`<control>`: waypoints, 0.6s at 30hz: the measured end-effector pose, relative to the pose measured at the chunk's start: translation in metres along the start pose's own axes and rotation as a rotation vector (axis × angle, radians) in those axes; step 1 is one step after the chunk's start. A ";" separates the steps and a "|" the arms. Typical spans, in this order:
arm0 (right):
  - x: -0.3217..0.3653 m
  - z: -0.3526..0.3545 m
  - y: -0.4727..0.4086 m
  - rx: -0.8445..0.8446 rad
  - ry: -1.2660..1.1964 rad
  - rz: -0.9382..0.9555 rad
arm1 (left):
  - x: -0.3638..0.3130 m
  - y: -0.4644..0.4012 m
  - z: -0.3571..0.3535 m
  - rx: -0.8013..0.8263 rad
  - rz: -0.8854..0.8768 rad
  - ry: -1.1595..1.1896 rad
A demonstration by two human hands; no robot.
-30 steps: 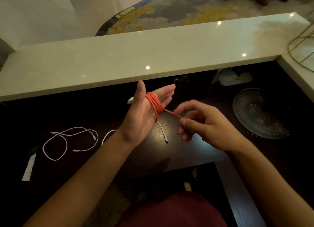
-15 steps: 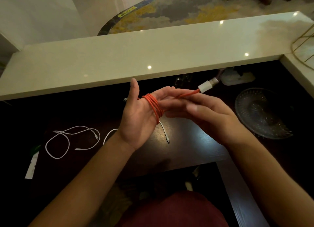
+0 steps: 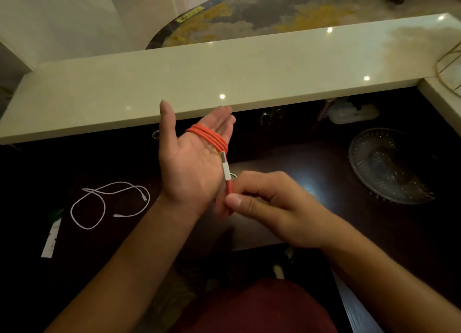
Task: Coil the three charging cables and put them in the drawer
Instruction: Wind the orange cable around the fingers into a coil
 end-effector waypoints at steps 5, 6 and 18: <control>0.008 0.053 -0.006 -0.238 0.079 0.003 | 0.010 0.009 -0.013 0.124 0.086 -0.102; 0.007 0.057 -0.008 -0.217 0.187 -0.021 | 0.012 0.010 -0.015 0.143 0.090 -0.136; 0.005 0.079 -0.029 -0.043 0.554 -0.110 | 0.004 0.010 -0.016 0.097 0.077 -0.278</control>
Point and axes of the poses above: each hand's wrist, its own y-axis away from the middle knuckle, its own z-axis out of the back of the hand, x = y × z, the point moved 10 cm from there along -y, towards the middle knuckle, and after that the axes turned 15 degrees about z, right-handed, at the moved point
